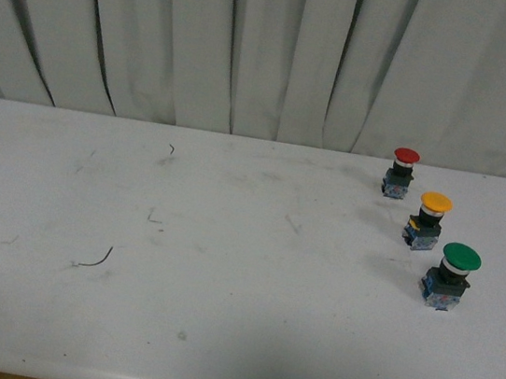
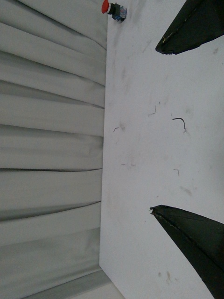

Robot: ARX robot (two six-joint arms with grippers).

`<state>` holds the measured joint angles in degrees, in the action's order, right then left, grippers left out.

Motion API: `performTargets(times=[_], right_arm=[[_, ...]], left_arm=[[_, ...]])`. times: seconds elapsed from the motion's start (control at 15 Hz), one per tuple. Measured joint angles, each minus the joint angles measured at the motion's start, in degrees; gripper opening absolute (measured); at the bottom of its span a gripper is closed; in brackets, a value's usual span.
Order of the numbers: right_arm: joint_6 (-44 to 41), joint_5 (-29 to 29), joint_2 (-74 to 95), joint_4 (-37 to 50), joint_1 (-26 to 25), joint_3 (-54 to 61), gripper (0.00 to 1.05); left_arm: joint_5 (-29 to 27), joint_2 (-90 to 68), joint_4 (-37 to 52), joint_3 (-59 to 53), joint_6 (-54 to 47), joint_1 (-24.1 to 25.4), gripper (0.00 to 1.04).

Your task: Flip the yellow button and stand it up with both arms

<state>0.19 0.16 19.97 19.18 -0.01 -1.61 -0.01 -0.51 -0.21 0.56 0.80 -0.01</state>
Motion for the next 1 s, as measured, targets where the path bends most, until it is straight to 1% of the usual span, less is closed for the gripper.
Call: performTargets(times=[0.53,0.6,0.67,0.73,0.8,1.0], right_arm=[[-0.02,-0.02,-9.77,-8.87,0.00,0.98,0.02],[0.00,-0.02,-12.48,-12.87,0.00,0.90,0.02],[-0.02,-0.11,-18.53,-19.67,0.00,0.94,0.02],[-0.02,-0.15,-19.78,-18.25,0.00,0.72,0.02],[-0.02,-0.11,-19.78,-19.89,0.00,0.94,0.02],[-0.02,-0.15,-19.76,-19.34,0.00,0.94,0.02]], left_arm=[[0.02,0.00,0.00,0.00,0.00,0.00,0.98],[0.02,0.00,0.02,0.00,0.00,0.00,0.98],[-0.02,0.00,0.02,0.00,0.00,0.00,0.98],[0.02,0.00,-0.02,0.00,0.00,0.00,0.98],[0.00,0.00,0.02,0.00,0.00,0.00,0.98],[0.00,0.00,0.02,0.00,0.00,0.00,0.98]])
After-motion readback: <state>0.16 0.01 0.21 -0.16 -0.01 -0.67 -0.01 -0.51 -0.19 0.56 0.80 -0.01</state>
